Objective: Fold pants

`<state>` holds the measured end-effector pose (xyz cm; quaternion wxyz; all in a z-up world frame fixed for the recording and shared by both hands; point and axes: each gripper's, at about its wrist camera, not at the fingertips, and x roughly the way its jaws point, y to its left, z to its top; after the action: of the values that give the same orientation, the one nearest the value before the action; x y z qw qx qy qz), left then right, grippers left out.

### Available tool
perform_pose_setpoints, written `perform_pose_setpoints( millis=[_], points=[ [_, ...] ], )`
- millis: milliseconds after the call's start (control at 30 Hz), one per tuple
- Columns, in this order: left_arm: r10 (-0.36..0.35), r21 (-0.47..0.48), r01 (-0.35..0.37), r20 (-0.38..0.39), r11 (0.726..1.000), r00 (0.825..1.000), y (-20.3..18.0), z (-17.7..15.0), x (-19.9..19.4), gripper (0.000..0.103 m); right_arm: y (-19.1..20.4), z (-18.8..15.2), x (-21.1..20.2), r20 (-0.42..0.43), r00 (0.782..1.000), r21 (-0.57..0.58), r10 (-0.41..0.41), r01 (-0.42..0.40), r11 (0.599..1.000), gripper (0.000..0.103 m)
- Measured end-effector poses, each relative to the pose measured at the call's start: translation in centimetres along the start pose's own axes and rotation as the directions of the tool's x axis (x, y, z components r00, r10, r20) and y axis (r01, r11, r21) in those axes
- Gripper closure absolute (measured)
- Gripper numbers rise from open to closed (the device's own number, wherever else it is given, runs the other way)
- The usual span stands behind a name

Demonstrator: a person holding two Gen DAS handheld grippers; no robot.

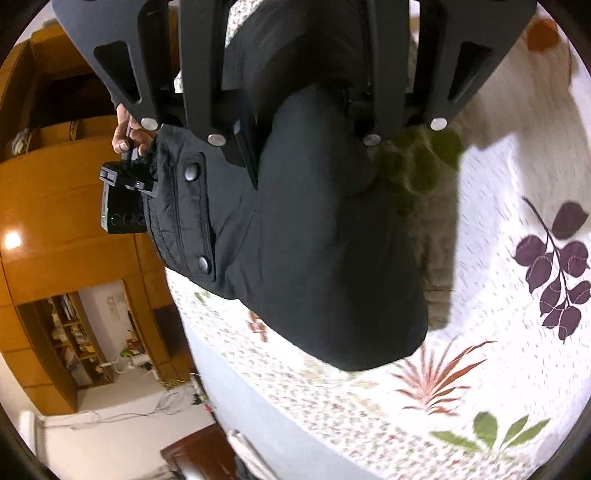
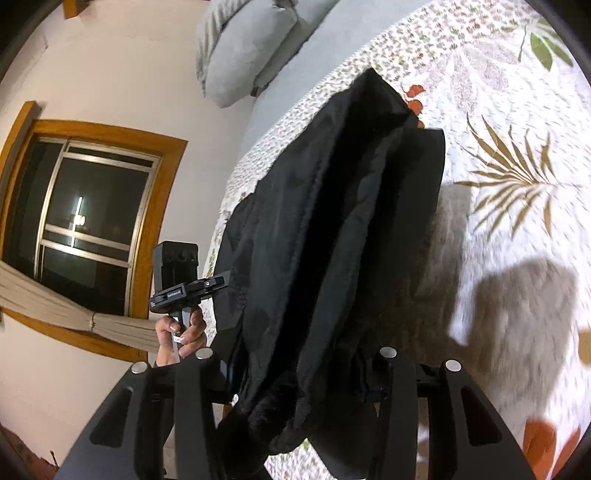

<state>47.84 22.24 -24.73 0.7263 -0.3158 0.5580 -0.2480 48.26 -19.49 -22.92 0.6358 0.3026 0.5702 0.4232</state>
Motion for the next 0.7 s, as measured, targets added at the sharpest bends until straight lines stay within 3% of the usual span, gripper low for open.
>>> perform_pose_setpoints(
  millis=[333,533,700],
  points=[
    [-0.021,-0.02,0.021,-0.01,1.0,1.0,2.5,-0.4,0.7,0.066,-3.9,1.1,0.9,-0.033,0.999,0.043,-0.044,0.045,0.998,0.056],
    [-0.035,-0.042,0.036,0.031,0.998,0.999,2.8,-1.3,0.4,0.061,-4.3,1.4,1.5,-0.024,0.998,0.067,-0.063,0.064,0.996,0.045],
    [-0.02,-0.022,0.022,0.092,1.0,0.996,1.9,-2.3,-2.1,0.053,-3.5,1.5,-1.5,0.04,0.994,0.078,-0.104,0.1,0.992,0.036]
  ],
)
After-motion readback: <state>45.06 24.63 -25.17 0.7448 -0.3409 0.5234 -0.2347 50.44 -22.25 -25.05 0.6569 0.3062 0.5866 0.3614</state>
